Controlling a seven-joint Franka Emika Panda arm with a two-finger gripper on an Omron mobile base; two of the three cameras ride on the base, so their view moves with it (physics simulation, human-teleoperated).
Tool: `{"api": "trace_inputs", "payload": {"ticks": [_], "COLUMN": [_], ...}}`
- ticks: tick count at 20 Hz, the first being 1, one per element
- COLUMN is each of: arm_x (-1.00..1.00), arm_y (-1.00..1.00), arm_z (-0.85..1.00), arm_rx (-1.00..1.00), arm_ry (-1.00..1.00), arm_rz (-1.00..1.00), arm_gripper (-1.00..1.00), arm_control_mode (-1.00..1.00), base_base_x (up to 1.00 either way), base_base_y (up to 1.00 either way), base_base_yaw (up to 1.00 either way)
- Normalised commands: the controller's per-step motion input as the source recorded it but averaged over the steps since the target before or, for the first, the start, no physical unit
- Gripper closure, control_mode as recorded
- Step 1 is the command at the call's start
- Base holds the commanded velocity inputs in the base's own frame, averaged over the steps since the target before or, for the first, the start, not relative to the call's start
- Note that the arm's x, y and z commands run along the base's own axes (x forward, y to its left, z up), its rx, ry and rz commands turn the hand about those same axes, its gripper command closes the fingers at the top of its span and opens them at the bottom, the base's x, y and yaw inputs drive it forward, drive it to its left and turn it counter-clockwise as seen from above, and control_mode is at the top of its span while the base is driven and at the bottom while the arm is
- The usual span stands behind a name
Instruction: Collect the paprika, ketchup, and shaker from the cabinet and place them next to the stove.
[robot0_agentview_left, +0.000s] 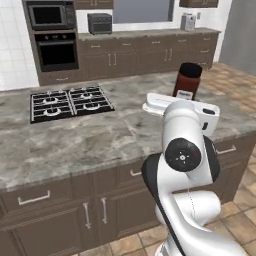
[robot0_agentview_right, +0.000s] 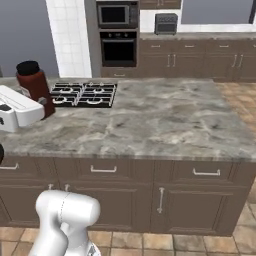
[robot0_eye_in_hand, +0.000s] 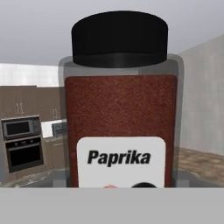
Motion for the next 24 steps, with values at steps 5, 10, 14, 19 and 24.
{"api": "trace_inputs", "payload": {"ticks": [5, 10, 14, 19, 24], "arm_x": [0.00, 0.00, 0.00, 0.00, 0.00], "arm_y": [0.00, 0.00, 0.00, 0.00, 0.00], "arm_z": [0.00, 0.00, 0.00, 0.00, 0.00], "arm_rx": [0.00, 0.00, 0.00, 0.00, 0.00], "arm_ry": [0.00, 0.00, 0.00, 0.00, 0.00], "arm_rz": [0.00, 0.00, 0.00, 0.00, 0.00], "arm_gripper": [1.00, 1.00, 1.00, 1.00, 1.00], "arm_control_mode": [1.00, 1.00, 1.00, 1.00, 1.00], "base_base_x": [0.36, 0.37, 0.87, 0.53, 0.05], "base_base_y": [-0.85, -0.91, -0.97, -0.99, -1.00], "base_base_yaw": [0.33, 0.30, 0.19, 0.19, 0.19]}}
